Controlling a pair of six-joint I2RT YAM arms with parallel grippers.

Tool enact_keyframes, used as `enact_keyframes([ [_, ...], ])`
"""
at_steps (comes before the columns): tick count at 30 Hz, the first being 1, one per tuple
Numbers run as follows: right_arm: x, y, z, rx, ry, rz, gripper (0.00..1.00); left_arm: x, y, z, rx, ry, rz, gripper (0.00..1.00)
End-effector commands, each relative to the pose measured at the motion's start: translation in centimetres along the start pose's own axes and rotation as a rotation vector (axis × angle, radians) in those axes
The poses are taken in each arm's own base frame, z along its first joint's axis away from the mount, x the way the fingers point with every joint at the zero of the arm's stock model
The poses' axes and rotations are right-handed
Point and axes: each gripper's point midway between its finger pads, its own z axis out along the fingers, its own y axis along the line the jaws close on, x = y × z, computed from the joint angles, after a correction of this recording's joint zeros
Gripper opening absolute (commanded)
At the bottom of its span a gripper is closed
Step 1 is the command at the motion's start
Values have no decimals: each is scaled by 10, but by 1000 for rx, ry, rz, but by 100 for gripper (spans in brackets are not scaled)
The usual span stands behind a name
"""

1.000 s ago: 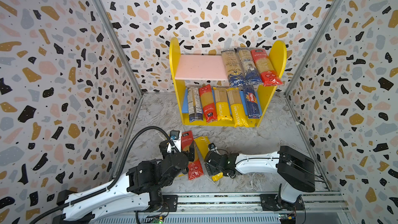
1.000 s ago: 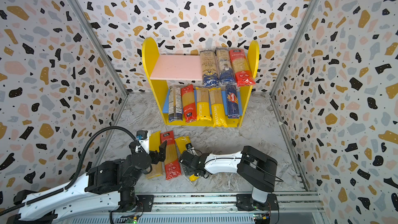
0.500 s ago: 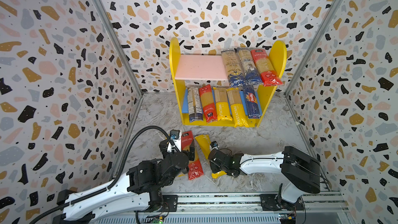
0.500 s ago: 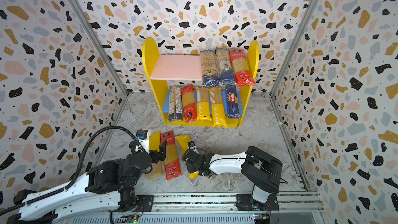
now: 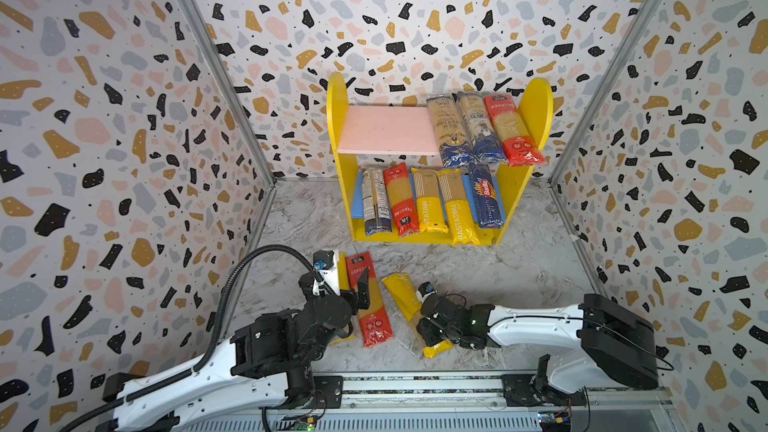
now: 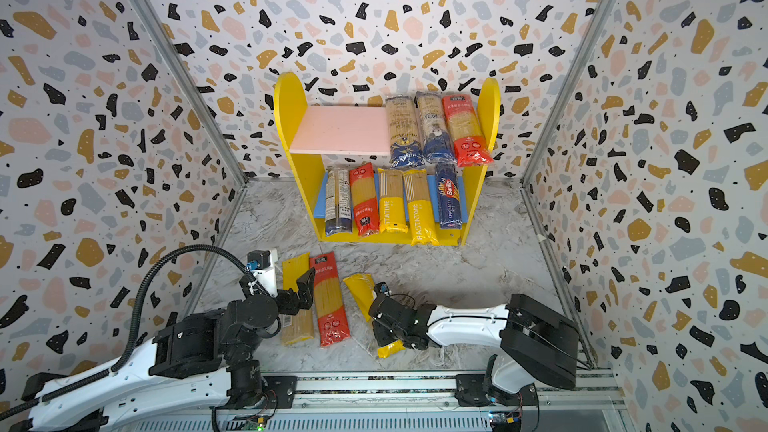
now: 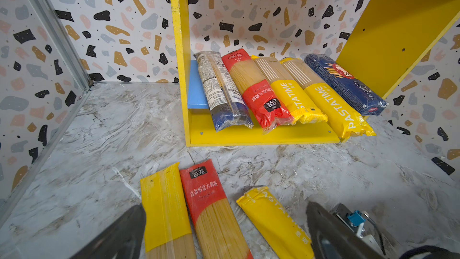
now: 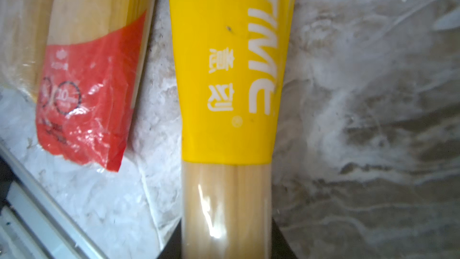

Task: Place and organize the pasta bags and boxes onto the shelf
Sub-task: 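Lift the PASTATIME bag upright with the right gripper toward the shelf top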

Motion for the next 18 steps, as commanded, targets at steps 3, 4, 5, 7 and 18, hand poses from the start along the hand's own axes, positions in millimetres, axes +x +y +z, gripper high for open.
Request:
enact_keyframes([
  [3,-26,28,-40,-163,-119,10,0,-3,-3,-1,13,-4,-36,100],
  [4,-29,31,-45,-187,-133,11,0,-3,-3,-1,13,-4,-36,99],
  [5,-32,34,-52,-211,-150,10,0,-3,-3,-1,11,-4,-36,99],
  [7,-36,39,-64,-254,-174,9,0,-4,-4,0,6,-4,-34,99],
  [18,-64,49,-143,-338,-341,-24,0,-24,-1,-5,-31,-32,-34,99],
])
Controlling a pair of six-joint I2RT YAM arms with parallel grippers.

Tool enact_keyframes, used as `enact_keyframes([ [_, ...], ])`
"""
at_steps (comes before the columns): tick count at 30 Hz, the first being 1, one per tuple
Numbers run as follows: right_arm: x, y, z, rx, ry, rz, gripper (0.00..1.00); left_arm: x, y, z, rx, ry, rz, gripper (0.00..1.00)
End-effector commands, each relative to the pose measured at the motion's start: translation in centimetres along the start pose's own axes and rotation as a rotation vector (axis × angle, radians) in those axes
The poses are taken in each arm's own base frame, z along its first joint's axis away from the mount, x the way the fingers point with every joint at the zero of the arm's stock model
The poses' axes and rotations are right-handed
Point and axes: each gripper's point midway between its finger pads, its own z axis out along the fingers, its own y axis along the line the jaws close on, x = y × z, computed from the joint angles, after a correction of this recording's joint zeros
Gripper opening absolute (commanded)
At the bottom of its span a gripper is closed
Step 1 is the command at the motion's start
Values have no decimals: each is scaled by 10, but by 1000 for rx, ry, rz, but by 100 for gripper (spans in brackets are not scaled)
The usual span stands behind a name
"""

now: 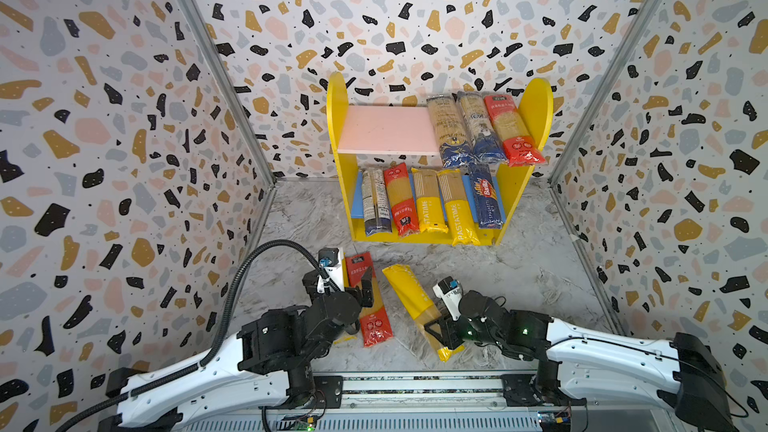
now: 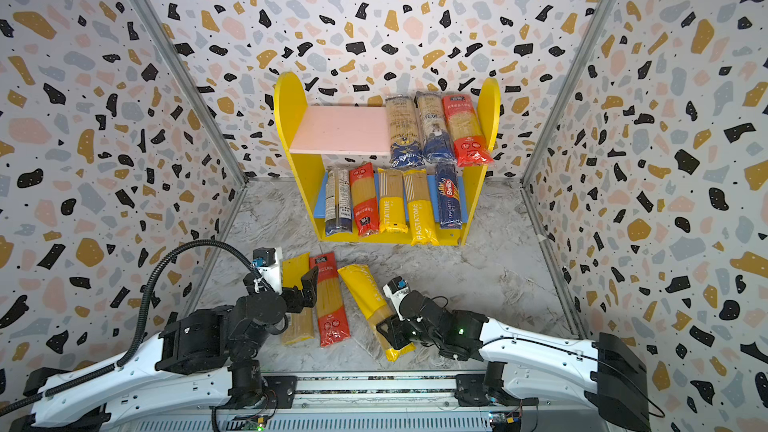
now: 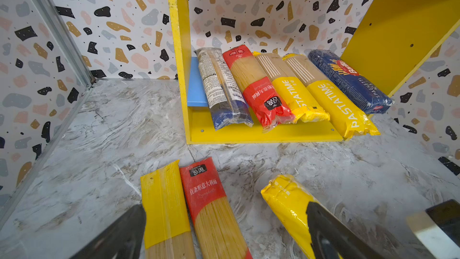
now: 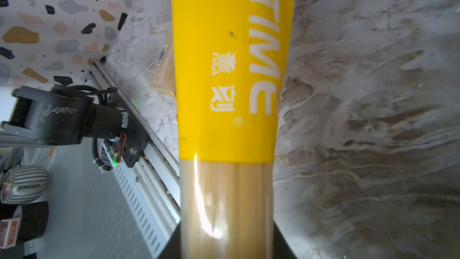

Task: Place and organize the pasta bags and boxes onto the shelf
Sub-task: 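Lift the PASTATIME bag upright with the right gripper toward the shelf top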

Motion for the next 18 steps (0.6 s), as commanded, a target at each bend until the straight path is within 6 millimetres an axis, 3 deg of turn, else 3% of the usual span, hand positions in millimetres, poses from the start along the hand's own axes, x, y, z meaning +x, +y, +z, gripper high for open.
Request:
enact_keyframes([
  [1,-52,32,-37,-70,-171,-51,0,-20,4,-7,-14,-45,-32,99],
  [11,-133,68,-134,-16,-389,-161,0,-38,6,-12,-31,-79,-39,99],
  [18,-190,104,-177,-3,-511,-256,0,-52,7,-18,-26,-100,-45,99],
])
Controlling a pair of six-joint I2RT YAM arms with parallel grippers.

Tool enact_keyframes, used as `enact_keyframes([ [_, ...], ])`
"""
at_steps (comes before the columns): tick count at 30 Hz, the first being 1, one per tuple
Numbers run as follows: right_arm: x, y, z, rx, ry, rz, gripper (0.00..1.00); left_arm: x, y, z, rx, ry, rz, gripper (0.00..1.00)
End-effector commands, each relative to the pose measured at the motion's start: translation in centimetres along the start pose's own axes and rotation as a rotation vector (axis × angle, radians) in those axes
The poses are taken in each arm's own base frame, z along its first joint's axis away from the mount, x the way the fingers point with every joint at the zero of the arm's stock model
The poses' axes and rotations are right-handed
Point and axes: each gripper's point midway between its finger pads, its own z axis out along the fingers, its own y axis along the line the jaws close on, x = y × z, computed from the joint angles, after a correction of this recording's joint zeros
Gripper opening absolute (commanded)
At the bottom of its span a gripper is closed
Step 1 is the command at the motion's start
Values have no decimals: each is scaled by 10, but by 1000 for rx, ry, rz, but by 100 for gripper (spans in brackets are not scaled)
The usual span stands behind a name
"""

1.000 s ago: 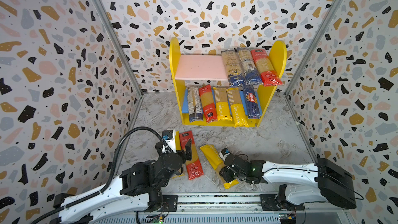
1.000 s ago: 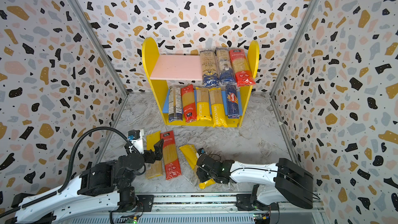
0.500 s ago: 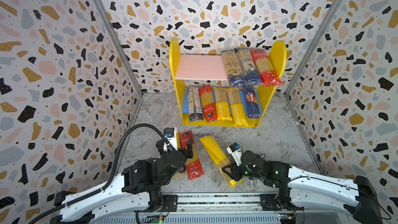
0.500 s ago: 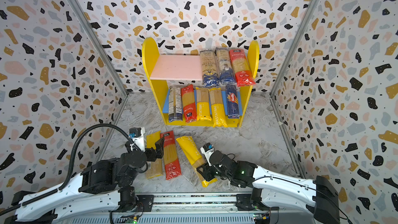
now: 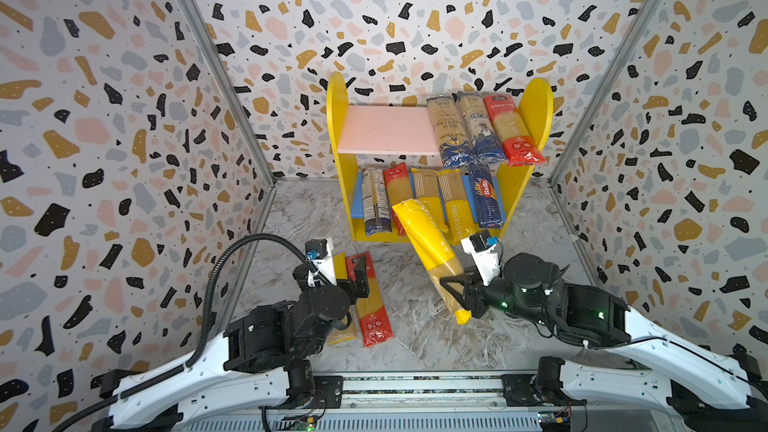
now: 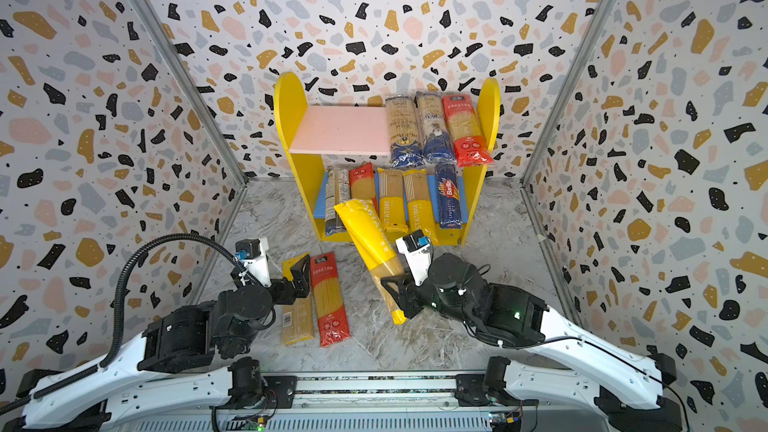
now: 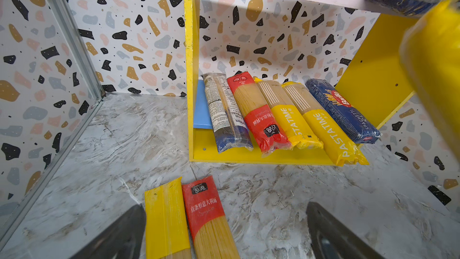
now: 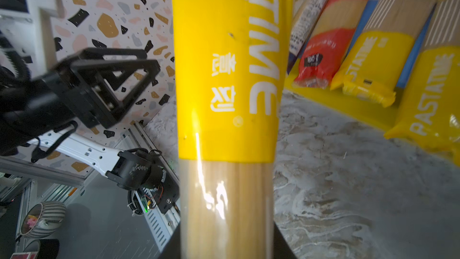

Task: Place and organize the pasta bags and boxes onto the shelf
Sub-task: 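Lift the PASTATIME bag upright with the right gripper toward the shelf top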

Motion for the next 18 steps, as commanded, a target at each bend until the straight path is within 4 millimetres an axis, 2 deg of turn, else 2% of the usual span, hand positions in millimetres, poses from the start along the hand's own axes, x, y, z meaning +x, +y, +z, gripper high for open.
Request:
enact_keyframes([
  [1,-71,16,-23,-3,-199,-70,0,-17,3,-6,-7,-37,-12,99],
  [9,-167,42,-29,71,-372,-189,0,-27,8,-12,3,-59,-29,99],
  [16,-261,44,-19,308,-583,-278,0,-29,11,-15,20,-73,-43,100],
  [18,-284,39,-10,389,-652,-309,0,-26,11,-14,25,-73,-45,99],
])
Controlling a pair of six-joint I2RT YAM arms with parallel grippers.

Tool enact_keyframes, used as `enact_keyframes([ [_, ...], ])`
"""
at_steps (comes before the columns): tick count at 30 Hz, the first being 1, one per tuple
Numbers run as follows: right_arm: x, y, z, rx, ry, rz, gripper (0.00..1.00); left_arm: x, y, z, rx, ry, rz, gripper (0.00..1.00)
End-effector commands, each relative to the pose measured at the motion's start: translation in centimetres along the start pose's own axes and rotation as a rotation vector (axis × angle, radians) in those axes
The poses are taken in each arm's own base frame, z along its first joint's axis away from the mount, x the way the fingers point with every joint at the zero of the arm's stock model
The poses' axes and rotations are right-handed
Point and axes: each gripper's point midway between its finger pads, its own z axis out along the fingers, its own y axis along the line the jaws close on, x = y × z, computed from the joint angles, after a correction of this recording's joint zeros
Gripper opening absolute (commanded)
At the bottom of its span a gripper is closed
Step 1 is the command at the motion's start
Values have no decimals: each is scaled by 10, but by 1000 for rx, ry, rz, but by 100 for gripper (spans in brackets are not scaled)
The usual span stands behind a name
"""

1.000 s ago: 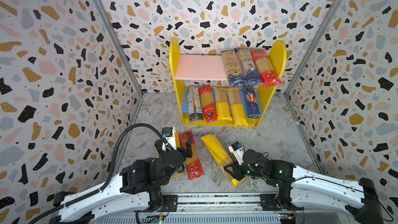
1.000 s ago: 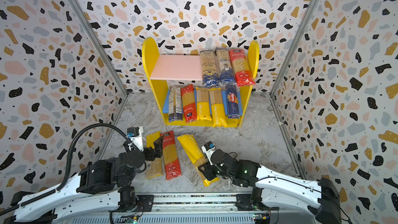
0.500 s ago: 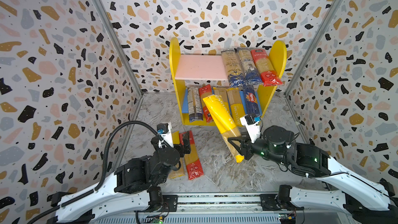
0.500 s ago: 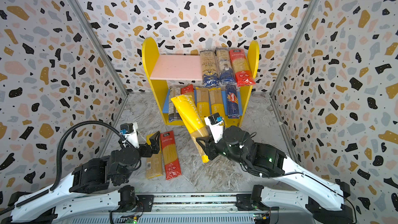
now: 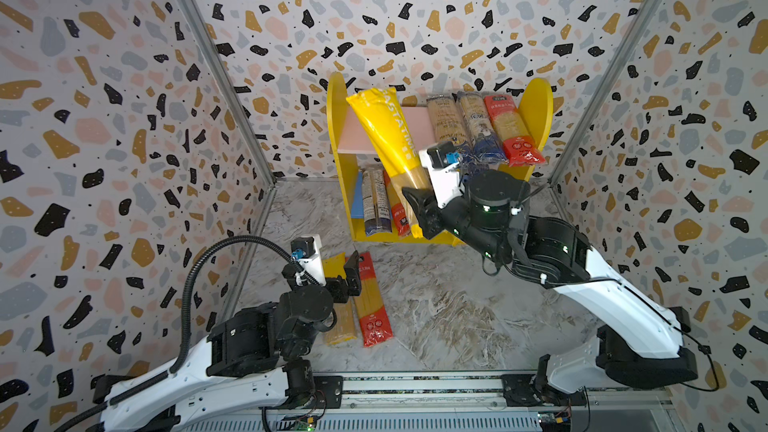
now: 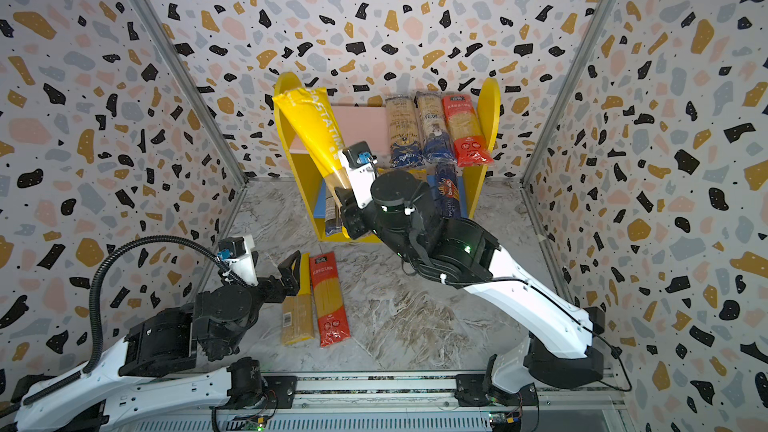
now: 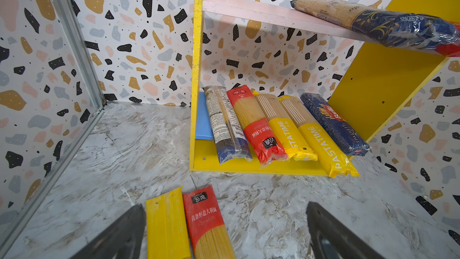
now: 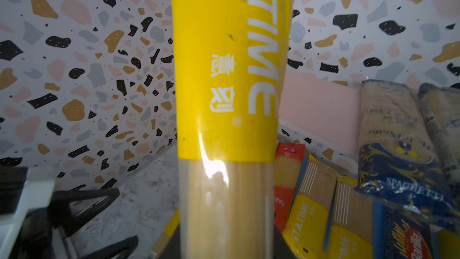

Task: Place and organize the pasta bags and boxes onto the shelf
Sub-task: 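Lift the PASTATIME bag upright with the right gripper toward the shelf top, then lower the PASTATIME bag onto the pink shelf top beside the Molto Pasta bag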

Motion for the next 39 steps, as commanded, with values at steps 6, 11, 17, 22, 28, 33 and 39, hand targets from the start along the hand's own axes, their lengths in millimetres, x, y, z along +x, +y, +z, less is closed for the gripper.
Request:
enact_keyframes([
  [6,-107,-73,42,377,-394,-24,0,-3,8,-4,3,-30,-22,99],
  [11,-104,-102,79,472,-416,-19,0,-2,18,-10,11,-36,-51,99],
  [17,-95,-143,92,491,-409,59,0,-3,34,-17,-5,-44,-70,99],
  [22,-88,-166,92,483,-379,95,0,-5,35,-17,-10,-51,-67,99],
  [28,-81,-171,93,492,-341,82,0,-6,28,-13,-16,-53,-43,99],
  [33,-86,-171,84,476,-343,92,0,-6,24,-11,-19,-54,-32,99],
  [39,-83,-171,81,475,-325,101,0,-6,25,-11,-25,-58,-32,100],
])
